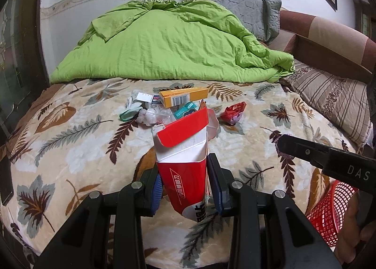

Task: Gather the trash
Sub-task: 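Lift both held items off the bed, then move both items over the red wastebasket and open both tools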

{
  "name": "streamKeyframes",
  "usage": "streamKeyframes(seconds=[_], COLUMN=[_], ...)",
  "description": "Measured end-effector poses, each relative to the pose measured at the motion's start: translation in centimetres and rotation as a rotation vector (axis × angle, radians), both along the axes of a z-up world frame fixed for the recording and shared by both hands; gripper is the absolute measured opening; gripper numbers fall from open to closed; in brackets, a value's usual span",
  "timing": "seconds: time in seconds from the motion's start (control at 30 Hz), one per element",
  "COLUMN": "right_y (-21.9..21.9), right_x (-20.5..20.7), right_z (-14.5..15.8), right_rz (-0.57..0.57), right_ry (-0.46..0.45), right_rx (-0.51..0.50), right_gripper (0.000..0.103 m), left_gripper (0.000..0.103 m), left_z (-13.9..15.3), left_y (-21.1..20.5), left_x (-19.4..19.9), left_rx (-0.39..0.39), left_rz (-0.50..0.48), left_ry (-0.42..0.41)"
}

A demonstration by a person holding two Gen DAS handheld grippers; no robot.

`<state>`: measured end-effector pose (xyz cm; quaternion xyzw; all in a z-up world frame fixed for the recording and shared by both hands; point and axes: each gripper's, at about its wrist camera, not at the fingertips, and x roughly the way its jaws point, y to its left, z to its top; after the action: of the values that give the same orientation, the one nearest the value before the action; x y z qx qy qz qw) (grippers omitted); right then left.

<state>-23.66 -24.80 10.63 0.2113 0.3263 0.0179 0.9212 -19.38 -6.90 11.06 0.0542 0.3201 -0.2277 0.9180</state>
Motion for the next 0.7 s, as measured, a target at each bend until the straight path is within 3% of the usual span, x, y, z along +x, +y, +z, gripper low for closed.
streamKeyframes(seconds=[0.7], right_y=[-2.2], right_x=[-3.0], right_z=[1.2], right_rz=[-0.046], right_ry=[-0.032], right_rx=[0.039], right_gripper=[0.032], left_gripper=[0.034], left_z=[1.9], left_y=[-1.2], left_x=[-1.8], left_rx=[-0.014], left_rz=[-0.056], left_ry=[-0.013])
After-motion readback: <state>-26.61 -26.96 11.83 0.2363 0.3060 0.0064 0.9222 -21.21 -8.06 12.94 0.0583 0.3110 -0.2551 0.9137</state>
